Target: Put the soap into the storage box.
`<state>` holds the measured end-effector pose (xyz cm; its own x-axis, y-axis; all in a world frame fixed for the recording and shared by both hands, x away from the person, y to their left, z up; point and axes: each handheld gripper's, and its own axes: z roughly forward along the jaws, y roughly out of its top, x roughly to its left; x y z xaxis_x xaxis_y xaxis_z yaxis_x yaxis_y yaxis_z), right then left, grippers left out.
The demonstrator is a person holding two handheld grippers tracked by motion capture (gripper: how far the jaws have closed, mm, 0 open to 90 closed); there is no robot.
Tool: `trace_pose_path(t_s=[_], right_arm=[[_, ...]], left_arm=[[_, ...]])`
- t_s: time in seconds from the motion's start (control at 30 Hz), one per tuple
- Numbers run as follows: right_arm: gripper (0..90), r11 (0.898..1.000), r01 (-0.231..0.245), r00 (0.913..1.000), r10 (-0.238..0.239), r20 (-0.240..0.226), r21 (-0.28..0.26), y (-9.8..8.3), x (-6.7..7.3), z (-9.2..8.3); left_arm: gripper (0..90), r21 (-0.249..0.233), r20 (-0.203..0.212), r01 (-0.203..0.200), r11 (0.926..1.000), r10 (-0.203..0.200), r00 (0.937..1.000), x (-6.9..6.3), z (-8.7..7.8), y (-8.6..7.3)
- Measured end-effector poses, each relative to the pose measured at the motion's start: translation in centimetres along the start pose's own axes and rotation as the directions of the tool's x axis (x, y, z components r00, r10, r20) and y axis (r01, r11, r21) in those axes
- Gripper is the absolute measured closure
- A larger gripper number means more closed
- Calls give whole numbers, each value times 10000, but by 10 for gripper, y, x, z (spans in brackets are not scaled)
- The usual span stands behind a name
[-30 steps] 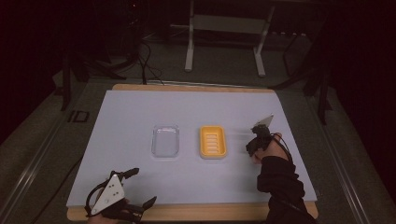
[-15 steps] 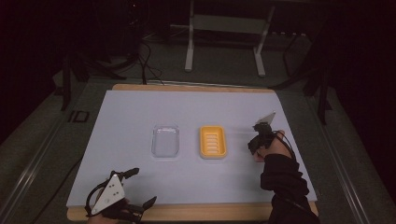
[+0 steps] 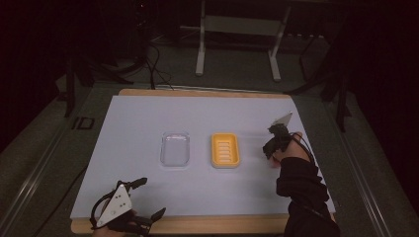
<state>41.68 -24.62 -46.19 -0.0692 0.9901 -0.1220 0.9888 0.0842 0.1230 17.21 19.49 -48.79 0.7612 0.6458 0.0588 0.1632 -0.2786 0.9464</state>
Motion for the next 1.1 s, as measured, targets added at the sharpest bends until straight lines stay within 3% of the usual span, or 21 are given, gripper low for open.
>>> trace_pose_path(t_s=[0.23, 0.3, 0.7, 0.93, 1.1], right_arm=[[372, 9999, 82, 9999, -82, -60, -121, 4, 7, -13], [373, 9995, 239, 9995, -236, 193, -184, 5, 10, -16], [373, 9971, 515, 9987, -516, -5, -568, 10, 26, -40], [373, 9947, 690, 9974, -702, -139, -763, 13, 39, -53], [373, 9915, 945, 9950, -970, -232, -898, 17, 60, -65]], left_arm=[[2, -3, 10, -11, 10000, 11, 10000, 0, 0, 0], [2, -10, 9, -4, 10000, 4, 10000, 0, 0, 0], [2, 14, 12, -23, 10000, 23, 10000, -1, 1, 0], [2, 12, 31, -20, 10000, 20, 10000, -1, 1, 0], [2, -2, 34, -23, 10000, 23, 10000, 0, 0, 0]])
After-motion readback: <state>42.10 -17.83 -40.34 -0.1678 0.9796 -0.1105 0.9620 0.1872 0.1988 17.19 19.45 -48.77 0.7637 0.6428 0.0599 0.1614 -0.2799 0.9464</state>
